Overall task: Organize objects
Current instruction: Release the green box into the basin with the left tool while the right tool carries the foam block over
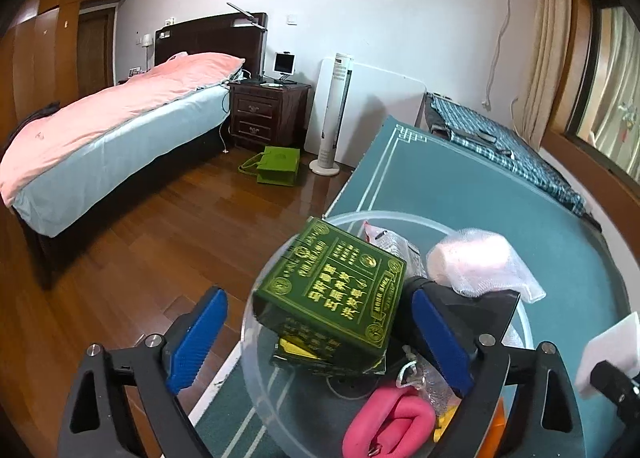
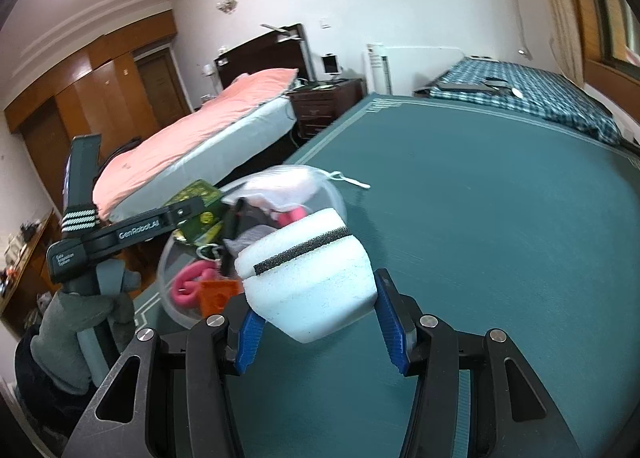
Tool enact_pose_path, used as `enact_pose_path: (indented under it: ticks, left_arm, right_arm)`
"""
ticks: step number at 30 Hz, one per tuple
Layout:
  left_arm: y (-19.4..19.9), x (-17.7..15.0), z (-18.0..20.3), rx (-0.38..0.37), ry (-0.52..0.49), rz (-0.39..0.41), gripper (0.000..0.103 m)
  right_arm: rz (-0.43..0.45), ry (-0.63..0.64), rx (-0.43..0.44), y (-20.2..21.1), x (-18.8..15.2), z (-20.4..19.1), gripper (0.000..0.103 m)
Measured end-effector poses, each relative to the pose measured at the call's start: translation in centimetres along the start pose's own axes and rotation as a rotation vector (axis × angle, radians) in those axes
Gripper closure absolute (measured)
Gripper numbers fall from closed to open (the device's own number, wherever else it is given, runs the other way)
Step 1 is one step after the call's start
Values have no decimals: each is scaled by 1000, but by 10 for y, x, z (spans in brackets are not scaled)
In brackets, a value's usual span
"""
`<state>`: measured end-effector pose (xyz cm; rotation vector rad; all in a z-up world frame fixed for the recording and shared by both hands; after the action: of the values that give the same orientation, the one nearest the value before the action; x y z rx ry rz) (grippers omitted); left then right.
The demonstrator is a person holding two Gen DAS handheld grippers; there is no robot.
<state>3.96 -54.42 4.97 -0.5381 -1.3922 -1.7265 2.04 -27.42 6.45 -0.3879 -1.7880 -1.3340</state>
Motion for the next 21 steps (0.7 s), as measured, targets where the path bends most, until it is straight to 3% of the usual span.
enact_pose_path:
  ticks: [6, 12, 21]
  left_arm:
    - [21, 2, -4, -8, 21, 46, 7]
    - [40, -2, -11, 35, 12, 82, 7]
    - [46, -11, -30, 78, 42, 80, 7]
  right_arm:
    - [12, 72, 61, 0, 6, -30, 50]
    - [22, 160, 129, -4, 11, -68, 50]
    - [38, 208, 166, -22, 27, -105, 47]
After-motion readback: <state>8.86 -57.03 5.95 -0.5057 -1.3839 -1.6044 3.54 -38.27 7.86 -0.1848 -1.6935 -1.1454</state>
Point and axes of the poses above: each gripper's, at about its wrist camera, not at the fingertips, and y roughly against the way its jaws point, z to its right, x to its top, the point moved 1 cm from there along -y, roughly the way its jaws point, and after that the axes turned 12 degrees about -x, right-handed, at the moved point
